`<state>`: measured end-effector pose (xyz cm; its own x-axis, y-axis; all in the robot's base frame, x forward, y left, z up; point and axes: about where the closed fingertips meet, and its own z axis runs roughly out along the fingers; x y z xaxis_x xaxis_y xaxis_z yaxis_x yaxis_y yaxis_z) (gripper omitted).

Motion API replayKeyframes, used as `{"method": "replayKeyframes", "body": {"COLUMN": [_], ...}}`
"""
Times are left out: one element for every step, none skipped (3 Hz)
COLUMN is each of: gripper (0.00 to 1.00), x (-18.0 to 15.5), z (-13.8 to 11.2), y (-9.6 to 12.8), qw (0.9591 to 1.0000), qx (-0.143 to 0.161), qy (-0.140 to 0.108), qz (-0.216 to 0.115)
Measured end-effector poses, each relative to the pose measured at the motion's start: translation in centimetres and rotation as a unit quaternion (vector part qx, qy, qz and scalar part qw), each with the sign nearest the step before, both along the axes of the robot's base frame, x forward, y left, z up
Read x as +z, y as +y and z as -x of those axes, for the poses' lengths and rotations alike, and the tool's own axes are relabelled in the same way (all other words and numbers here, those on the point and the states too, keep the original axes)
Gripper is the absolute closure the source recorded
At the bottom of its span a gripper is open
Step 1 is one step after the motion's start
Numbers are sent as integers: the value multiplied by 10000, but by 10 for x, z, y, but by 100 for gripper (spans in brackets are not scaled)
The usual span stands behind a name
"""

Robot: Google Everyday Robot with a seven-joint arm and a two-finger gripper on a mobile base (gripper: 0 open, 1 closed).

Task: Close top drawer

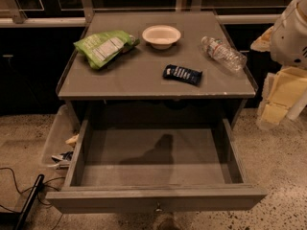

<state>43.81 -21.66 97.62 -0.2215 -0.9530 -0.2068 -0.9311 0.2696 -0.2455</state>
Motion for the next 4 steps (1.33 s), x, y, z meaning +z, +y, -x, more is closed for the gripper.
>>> {"method": "replayKeyframes", "body": {"gripper": [0,0,0,19], "x": [0,-33,-85,-143], "z": [0,9,29,60], "y": [1,1,0,-4], "qw": [10000,9994,9975,9951], "qx": [10,51,65,95], "qy": [-12,264,600,859], "qz": [-19,-213,-356,-477]}}
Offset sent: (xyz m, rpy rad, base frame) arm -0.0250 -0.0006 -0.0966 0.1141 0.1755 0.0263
